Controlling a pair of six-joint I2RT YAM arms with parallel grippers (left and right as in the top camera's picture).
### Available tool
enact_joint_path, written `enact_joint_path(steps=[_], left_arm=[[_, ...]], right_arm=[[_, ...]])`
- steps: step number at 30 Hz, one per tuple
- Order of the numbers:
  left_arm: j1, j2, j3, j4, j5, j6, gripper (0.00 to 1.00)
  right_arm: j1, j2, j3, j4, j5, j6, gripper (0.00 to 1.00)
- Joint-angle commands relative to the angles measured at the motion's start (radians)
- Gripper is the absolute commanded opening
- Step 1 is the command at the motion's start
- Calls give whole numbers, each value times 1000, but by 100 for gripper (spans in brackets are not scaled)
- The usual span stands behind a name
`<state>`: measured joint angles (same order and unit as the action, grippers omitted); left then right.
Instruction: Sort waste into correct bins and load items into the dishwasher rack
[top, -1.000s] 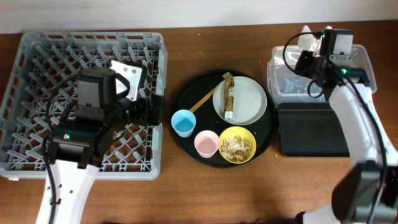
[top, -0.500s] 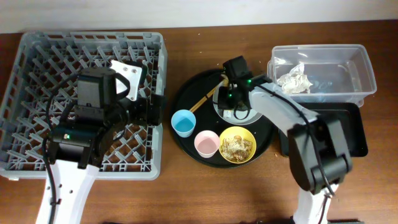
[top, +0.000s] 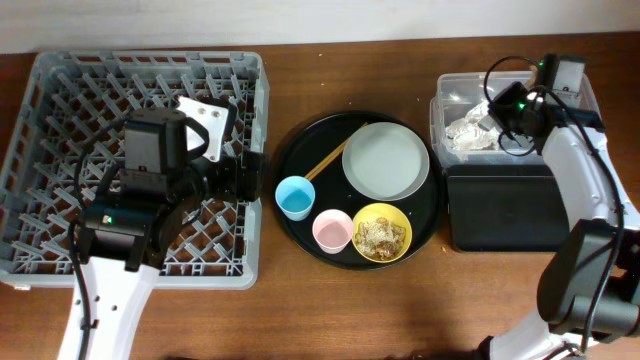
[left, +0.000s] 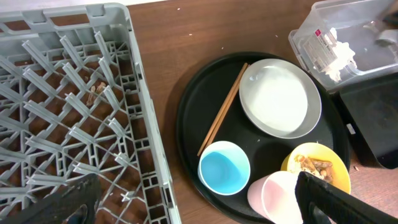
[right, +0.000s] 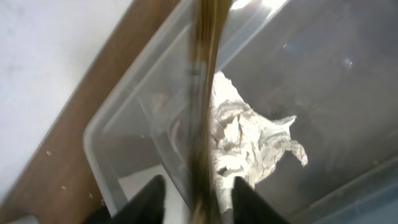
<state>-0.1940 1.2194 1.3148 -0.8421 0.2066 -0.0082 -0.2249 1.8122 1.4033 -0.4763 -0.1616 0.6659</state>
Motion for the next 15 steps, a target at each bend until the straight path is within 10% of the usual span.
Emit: enact_joint_path(steps=[1,8,15], left_arm=[[3,-4,15,2,11,-6,99],[3,-4,15,2,11,-6,99],[3,-4,15,-16,64,-13,99]], right_arm=[[-36,-114,53,-92,-280,-200,52],[415,-377,53,-637,-246,-425,56],[832,57,53,-243,1,-479,45]])
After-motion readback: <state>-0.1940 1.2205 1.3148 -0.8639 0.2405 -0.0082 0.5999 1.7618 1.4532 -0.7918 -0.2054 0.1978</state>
